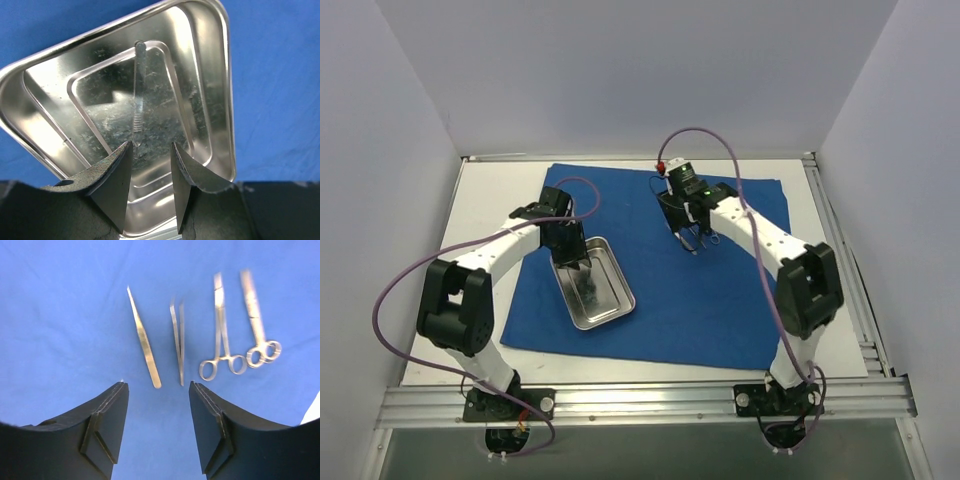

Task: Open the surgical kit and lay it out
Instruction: Place the medical item in the surgical kit.

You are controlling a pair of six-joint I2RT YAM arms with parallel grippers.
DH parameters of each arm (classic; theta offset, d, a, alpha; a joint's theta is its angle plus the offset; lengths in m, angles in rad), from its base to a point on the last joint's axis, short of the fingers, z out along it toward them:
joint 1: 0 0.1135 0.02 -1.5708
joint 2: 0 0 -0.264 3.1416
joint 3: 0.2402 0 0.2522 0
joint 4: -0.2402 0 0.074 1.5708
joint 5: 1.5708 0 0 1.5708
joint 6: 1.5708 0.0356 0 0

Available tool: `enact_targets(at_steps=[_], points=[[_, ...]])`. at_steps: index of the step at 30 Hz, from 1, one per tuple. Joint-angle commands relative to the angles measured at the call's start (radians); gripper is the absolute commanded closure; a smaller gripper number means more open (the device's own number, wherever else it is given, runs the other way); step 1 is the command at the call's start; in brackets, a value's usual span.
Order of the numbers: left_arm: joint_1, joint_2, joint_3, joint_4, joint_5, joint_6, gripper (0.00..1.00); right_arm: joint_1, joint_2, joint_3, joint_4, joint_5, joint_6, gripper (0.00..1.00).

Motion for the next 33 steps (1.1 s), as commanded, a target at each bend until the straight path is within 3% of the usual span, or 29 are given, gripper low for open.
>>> enact_targets(at_steps=[1, 7, 12, 19, 25, 33], points=[[0.002, 0.015, 0.053, -0.046, -0.035, 0.01, 0.55, -0.037, -0.144, -0.078, 0.066, -0.053, 0.063, 0.46], [-0.008, -0.025, 0.034, -0.021, -0.026, -0.019, 0.55, -0.065, -0.119, -0.087, 0.086, -0.145, 0.043, 0.47], [-0.018, -0.066, 0.014, 0.008, -0.013, -0.025, 0.56, -0.067, -0.057, -0.075, 0.126, -0.162, 0.044, 0.57], [-0.017, -0.138, -0.023, 0.096, 0.123, 0.039, 0.6, -0.07, 0.029, -0.066, 0.172, -0.208, 0.044, 0.69], [-0.017, -0.216, -0.05, 0.197, 0.209, 0.07, 0.61, -0.071, 0.116, -0.044, 0.174, -0.205, 0.009, 0.7], [-0.014, -0.226, -0.023, 0.188, 0.229, 0.092, 0.61, -0.079, 0.182, -0.026, 0.178, -0.2, 0.007, 0.71]])
